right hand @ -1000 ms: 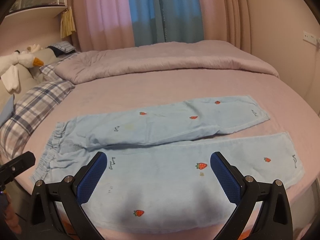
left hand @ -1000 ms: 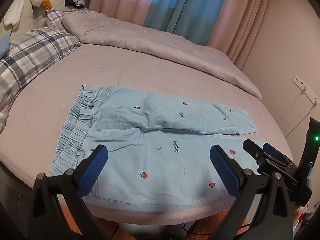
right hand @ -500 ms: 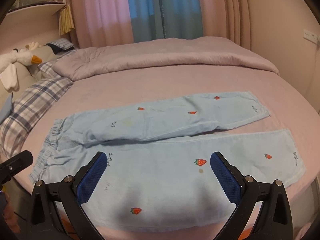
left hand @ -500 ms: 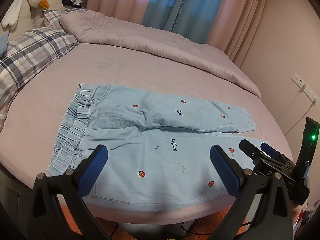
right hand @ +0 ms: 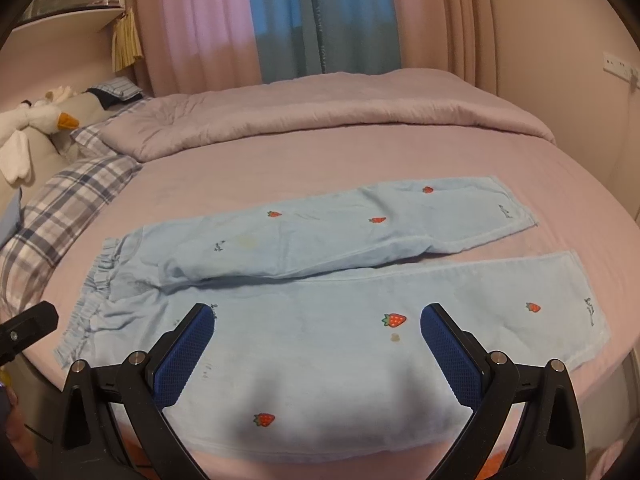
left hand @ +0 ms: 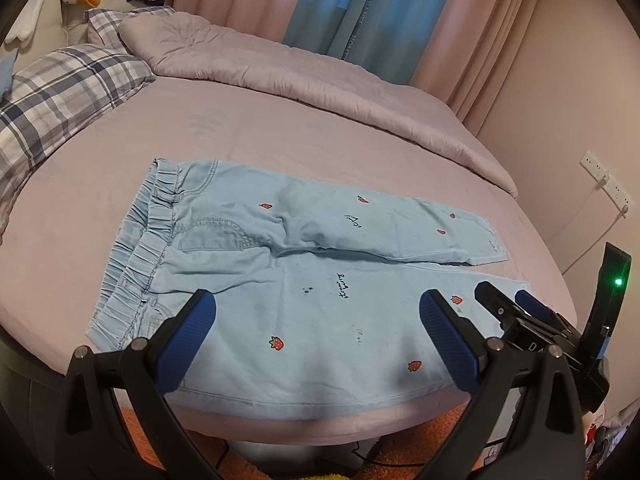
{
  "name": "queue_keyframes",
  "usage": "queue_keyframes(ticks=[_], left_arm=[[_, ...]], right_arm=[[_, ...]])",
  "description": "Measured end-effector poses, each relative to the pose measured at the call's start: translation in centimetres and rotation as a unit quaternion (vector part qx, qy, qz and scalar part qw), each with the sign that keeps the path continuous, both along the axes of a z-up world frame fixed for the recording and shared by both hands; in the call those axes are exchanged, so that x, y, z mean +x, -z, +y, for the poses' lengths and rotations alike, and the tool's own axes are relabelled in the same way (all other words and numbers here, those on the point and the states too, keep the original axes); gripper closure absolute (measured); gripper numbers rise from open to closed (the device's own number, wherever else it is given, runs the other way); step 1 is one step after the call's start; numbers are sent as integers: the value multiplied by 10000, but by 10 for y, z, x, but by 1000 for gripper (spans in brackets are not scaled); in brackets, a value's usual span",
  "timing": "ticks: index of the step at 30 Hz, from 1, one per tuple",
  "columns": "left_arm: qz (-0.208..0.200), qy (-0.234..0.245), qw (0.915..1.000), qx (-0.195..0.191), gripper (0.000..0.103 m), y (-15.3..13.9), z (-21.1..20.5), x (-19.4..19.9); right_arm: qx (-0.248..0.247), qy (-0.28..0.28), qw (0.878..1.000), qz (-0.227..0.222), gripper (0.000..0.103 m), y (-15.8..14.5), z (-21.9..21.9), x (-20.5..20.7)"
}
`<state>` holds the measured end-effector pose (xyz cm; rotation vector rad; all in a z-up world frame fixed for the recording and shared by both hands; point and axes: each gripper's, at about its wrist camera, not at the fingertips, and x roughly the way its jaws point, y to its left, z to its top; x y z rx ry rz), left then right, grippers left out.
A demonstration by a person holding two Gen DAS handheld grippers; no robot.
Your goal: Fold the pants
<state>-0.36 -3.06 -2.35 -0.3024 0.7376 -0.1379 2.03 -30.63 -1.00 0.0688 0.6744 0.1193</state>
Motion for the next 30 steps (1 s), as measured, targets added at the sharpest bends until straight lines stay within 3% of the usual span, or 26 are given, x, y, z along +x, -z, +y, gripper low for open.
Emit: queue_keyframes(ticks=[19, 30], left_arm=[[79, -51, 9999, -72, 2, 2, 6, 1], [247, -364, 9990, -58, 2, 10, 26, 7]], right_arm=[[23, 70, 10000, 58, 1, 3, -4, 1], [75, 180, 9998, 92, 1, 5, -11, 4]])
